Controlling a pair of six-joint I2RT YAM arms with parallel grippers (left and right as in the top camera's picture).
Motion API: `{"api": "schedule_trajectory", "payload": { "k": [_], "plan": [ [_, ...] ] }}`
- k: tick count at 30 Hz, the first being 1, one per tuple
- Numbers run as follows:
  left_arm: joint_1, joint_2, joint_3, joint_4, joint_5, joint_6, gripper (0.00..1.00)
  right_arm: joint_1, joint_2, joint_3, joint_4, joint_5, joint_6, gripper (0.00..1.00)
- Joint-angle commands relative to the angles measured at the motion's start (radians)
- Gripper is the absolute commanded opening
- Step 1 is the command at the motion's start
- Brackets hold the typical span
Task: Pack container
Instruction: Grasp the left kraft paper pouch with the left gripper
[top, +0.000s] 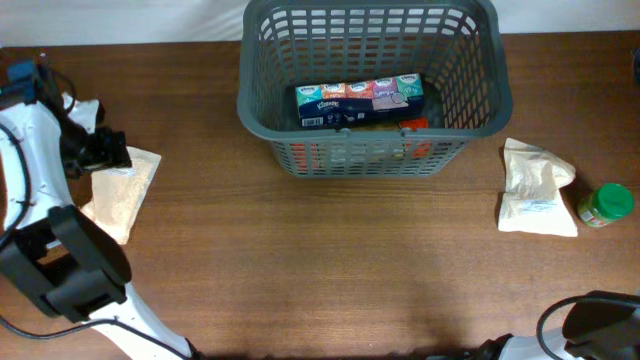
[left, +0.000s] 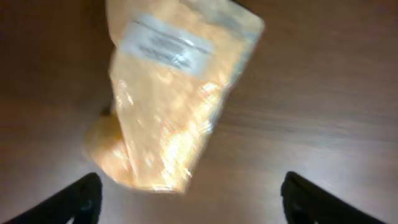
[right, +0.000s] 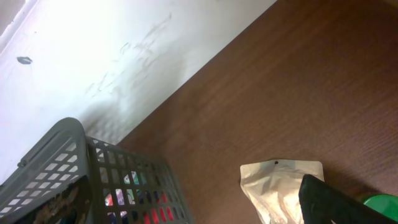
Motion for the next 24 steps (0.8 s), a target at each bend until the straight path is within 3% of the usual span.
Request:
{"api": "schedule_trajectory", "payload": {
  "k": [1,12,24],
  "plan": [
    [0.016,-0.002,-0.089,0.092,-0.084,0.107,0.81,-0.003,-0.005,0.011,0.001,-0.009,0.005,0.99],
    [0.028,0.017,-0.257,0.347,-0.130,0.214,0.80,-0.003,-0.005,0.011,0.002,-0.009,0.005,0.99],
    [0.056,0.165,-0.275,0.325,-0.018,0.154,0.77,-0.003,-0.005,0.011,0.001,-0.009,0.005,0.99]
  ]
}}
